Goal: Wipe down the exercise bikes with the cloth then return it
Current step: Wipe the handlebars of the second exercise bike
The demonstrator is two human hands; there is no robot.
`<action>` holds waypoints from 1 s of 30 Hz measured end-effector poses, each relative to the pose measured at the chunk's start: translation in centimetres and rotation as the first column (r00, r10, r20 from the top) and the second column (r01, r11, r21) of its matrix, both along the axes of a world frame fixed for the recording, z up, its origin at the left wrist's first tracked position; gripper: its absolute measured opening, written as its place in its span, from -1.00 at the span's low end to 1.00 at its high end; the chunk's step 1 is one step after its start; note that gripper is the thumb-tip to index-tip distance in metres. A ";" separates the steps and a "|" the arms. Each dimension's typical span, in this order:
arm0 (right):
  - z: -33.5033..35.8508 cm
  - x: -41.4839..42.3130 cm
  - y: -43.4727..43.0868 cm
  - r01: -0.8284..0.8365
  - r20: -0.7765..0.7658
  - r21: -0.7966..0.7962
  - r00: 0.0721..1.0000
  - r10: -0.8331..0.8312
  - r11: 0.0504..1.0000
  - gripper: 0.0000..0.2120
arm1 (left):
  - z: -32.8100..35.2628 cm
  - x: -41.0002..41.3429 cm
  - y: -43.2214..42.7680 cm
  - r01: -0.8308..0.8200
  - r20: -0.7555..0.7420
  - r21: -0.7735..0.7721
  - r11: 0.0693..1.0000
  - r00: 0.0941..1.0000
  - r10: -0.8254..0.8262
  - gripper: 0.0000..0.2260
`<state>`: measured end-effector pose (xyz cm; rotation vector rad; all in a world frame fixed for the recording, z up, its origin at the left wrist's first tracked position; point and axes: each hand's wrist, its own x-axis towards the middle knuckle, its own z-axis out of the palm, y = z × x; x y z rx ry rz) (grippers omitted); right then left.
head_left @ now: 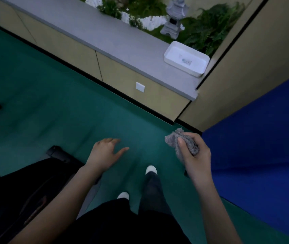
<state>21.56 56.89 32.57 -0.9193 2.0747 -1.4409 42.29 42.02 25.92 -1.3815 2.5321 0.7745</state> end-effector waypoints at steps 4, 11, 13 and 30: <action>-0.6 -4.8 -4.5 -0.062 0.054 -0.005 0.997 0.062 0.998 -0.87 | -0.1 -3.2 -2.5 -0.095 0.038 -0.013 0.995 0.995 0.095 -0.49; 0.5 -13.1 -13.1 -0.201 0.115 -0.060 0.972 0.207 0.978 -0.83 | 0.8 -9.6 -6.6 -0.286 -0.011 0.014 0.958 0.958 0.287 -0.45; 0.5 -14.5 -15.7 -0.235 0.121 -0.066 0.963 0.241 0.970 -0.82 | 0.8 -10.4 -7.6 -0.331 -0.023 0.011 0.943 0.943 0.332 -0.43; 0.1 -6.7 -41.1 -0.659 0.008 -0.012 0.752 0.660 0.752 -0.92 | -1.9 -4.4 -25.1 -0.627 -0.008 0.030 0.779 0.779 0.627 -0.37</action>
